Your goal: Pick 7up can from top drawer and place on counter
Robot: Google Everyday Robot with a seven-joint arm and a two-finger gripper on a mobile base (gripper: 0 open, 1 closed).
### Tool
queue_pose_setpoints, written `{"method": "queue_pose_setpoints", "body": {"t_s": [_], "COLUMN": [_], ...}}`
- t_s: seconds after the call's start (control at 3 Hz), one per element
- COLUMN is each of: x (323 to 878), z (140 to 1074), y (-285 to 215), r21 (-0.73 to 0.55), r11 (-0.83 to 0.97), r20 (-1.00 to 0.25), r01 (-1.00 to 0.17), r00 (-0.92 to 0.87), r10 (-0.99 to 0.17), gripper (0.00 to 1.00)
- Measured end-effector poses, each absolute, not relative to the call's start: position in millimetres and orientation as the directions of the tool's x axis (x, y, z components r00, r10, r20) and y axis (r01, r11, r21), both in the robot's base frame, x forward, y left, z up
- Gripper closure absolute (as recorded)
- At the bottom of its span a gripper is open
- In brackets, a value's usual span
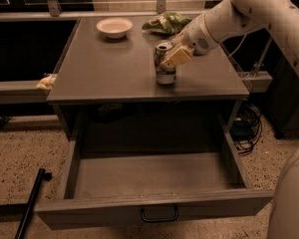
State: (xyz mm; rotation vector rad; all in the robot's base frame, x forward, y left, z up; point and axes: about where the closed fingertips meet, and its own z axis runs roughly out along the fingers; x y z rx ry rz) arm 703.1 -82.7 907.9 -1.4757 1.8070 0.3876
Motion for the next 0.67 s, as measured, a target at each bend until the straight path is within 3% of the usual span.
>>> {"method": "queue_pose_setpoints", "body": {"t_s": [0.33, 0.67], "x": [703.2, 703.2], "z": [907.8, 907.8], "y": [-82.6, -82.6], "r21": [-0.223, -0.223], "r11": [0.287, 0.287], "r20": [-0.711, -0.711], "r01": [-0.932, -0.932], "r00": [-0.046, -0.046], "r10": [-0.702, -0.702], "gripper": [0.00, 0.00]}}
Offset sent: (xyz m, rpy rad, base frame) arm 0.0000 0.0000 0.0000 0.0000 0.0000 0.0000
